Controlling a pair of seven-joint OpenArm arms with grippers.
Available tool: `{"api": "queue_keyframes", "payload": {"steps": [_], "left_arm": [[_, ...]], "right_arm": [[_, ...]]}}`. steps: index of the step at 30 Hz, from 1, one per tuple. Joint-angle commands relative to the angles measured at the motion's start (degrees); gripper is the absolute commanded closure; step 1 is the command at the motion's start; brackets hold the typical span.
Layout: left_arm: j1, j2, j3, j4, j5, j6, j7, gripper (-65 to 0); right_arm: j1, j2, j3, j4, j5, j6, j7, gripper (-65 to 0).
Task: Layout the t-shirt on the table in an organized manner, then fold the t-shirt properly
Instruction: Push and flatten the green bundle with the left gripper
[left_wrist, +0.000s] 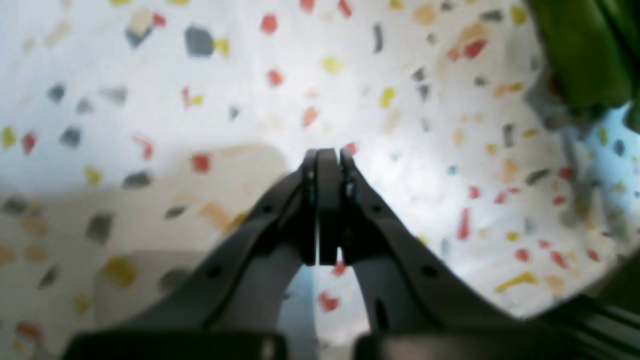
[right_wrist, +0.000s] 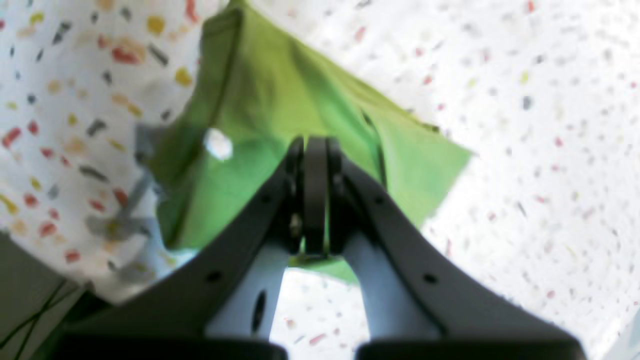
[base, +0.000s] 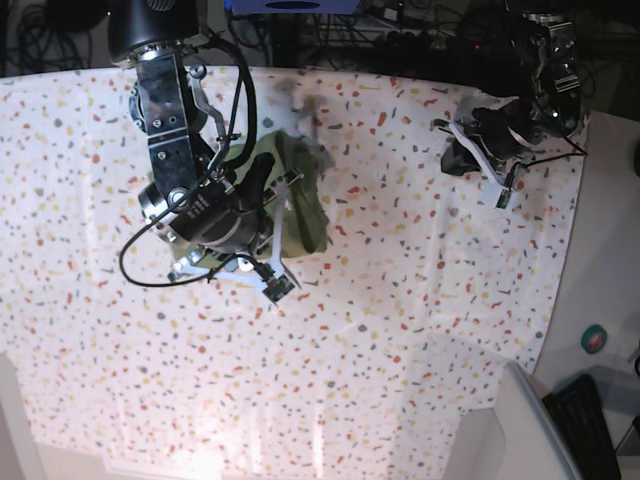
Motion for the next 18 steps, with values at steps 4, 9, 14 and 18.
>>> {"api": "queue_keyframes", "payload": {"steps": [4, 9, 14, 18], "left_arm": [[-1.25, -0.64, -0.84, -2.05, -0.84, -0.45, -1.42, 0.0], [0.68, -2.31, -4.53, -2.31, -1.46, -0.8, -1.42, 0.0], [1.65, -2.4, -12.97, -2.31, -1.37, -1.24, -1.25, 0.0], [2.35, -2.49, -17.28, -2.31, -1.11, -3.93, -1.07, 0.0]], "right_arm": [[-2.17, -0.12, -3.03, 0.66, 0.05, -0.13, 1.21, 0.0], [-3.32, -0.12, -9.62, 0.05, -0.04, -11.55, 11.23, 0.0], [0.38, 2.87, -20.96, -4.96, 0.05, -22.02, 14.05, -37.1], [3.54, 3.57, -24.74, -10.77, 0.05, -25.44, 18.53, -45.5]]}}
